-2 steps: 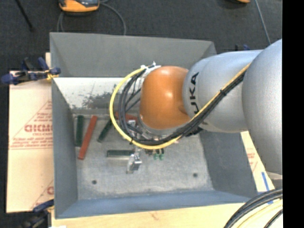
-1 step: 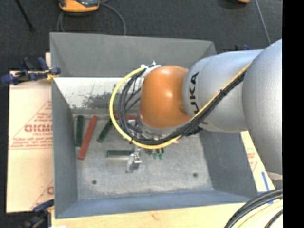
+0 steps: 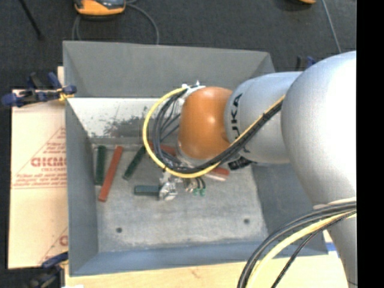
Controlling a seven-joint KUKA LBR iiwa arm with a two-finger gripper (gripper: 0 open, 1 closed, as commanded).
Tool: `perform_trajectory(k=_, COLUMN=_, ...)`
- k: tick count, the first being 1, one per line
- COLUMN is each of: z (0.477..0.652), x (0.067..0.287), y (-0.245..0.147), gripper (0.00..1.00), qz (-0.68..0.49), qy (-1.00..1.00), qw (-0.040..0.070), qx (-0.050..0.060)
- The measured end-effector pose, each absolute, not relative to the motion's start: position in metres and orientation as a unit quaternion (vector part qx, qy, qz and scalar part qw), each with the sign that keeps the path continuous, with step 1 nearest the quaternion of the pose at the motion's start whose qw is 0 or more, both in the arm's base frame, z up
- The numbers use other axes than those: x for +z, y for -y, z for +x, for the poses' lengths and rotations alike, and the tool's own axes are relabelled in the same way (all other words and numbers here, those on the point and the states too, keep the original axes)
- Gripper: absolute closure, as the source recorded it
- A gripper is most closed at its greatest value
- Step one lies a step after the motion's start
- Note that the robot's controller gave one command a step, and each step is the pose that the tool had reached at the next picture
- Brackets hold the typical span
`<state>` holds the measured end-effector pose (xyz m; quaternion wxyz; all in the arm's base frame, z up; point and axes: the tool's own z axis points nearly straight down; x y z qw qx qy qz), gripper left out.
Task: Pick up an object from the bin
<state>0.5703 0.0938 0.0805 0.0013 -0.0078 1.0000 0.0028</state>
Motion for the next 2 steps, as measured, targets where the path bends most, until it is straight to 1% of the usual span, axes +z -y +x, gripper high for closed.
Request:
perform_trajectory(k=1, z=0.57, x=0.08, y=-0.094, gripper=1.0, qz=-0.007, qy=-1.0, qw=0.001, qx=0.003)
perform_trajectory(k=2, z=0.56, x=0.229, y=-0.121, gripper=1.0, qz=-0.02, qy=-1.0, qw=0.004, qx=0.001)
